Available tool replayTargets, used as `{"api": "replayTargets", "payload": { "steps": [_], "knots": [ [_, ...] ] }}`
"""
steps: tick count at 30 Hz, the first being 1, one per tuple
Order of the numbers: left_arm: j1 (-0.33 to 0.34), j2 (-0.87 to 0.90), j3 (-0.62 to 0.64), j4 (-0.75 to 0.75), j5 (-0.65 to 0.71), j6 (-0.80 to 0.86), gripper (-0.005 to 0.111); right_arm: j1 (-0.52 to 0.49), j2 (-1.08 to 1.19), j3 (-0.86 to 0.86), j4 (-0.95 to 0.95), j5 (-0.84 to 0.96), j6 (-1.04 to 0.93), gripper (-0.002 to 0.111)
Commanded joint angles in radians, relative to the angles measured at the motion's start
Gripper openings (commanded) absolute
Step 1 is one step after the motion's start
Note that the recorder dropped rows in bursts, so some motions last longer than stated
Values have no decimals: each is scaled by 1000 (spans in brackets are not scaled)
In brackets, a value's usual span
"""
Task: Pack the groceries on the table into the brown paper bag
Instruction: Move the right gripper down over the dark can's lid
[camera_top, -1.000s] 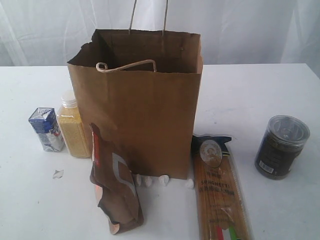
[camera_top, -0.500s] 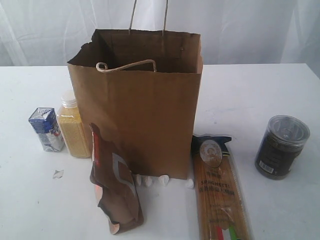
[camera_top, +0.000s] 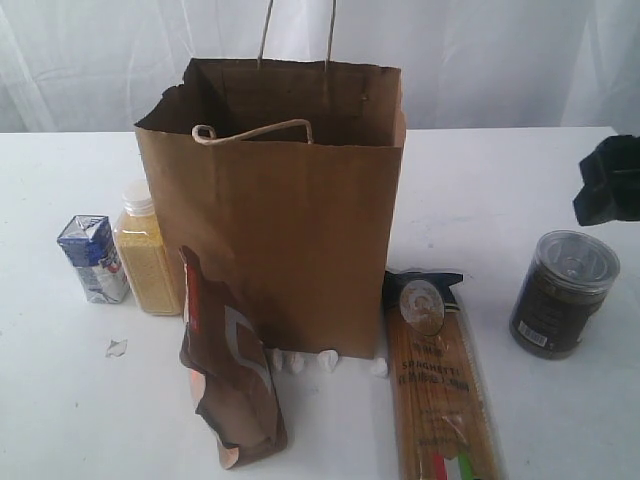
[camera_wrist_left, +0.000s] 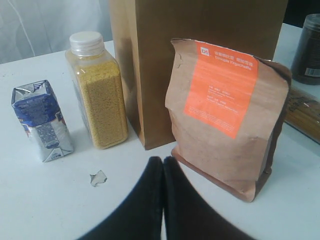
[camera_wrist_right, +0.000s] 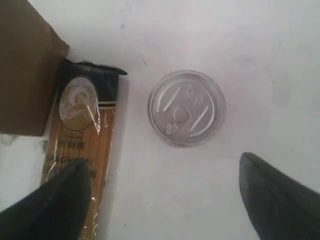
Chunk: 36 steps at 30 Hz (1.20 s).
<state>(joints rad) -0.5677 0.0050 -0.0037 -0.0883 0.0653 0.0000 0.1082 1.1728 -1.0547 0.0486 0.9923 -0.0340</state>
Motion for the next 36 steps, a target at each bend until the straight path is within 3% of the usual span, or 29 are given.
{"api": "replayTargets", "payload": {
  "steps": [1, 9, 14, 36],
  "knots": [
    [-2, -5, 4, -12, 6, 0, 0, 1, 91, -27, -14, -6, -34, 78],
    [-2, -5, 4, -12, 6, 0, 0, 1, 158, -32, -22, -46, -84, 80],
    [-2, -5, 4, -12, 6, 0, 0, 1, 193, -32, -68, -78, -85, 91],
    [-2, -5, 4, -12, 6, 0, 0, 1, 487, -32, -75, -151, -96, 91]
  ]
}}
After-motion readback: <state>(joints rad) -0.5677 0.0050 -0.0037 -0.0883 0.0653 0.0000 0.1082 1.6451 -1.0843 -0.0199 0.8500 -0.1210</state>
